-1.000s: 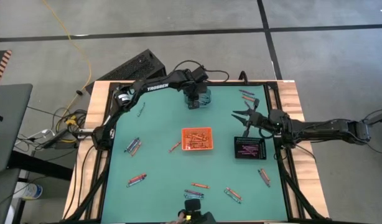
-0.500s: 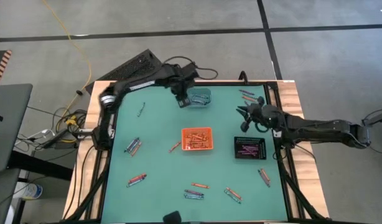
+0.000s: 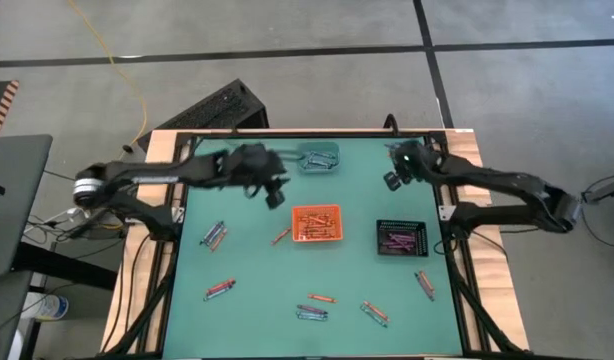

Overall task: Sort crayons
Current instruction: Put the violet crayon into the black bin

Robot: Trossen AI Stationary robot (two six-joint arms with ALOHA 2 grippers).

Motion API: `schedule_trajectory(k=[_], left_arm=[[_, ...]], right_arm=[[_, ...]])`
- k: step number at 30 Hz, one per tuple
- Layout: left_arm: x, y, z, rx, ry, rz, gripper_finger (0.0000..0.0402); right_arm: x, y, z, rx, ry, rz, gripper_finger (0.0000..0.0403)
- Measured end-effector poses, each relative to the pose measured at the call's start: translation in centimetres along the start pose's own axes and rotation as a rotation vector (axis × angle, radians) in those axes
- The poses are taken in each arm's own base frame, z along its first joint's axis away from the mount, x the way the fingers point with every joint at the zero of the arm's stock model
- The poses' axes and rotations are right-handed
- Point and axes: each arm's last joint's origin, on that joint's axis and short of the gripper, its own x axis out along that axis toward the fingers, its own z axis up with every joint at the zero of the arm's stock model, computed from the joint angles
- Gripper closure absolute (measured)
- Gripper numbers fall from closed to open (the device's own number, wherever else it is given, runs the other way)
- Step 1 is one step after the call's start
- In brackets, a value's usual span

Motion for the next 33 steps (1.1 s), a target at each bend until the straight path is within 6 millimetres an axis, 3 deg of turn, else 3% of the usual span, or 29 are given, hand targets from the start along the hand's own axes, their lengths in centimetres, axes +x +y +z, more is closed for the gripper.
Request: schedule_trajectory(k=[6,15,25,33], left_arm=[[-1.8,-1.4,-4.2,-0.039,-0.071,-0.015,0.0292],[-3.2,-1.6,-4.7,-0.065,-0.111,0.004,0.0292],[-3.1,-1.6,-4.7,-0.063,-0.112,0.014,0.0292],[-3.1,-1.6,-4.7,-0.062,-0.112,0.014,0.0292]], right_arm=[[3.3,-0.7,0.4,-0.04,0.201,0.004,0.0338],[7.5,-1.6,0.1,-0.122,0.343,0.049,0.0338],[7.8,-1.9,0.1,-0.176,0.354,0.12,0.0342],[7.6,-1.6,0.3,-0.249,0.317,0.174,0.0396]])
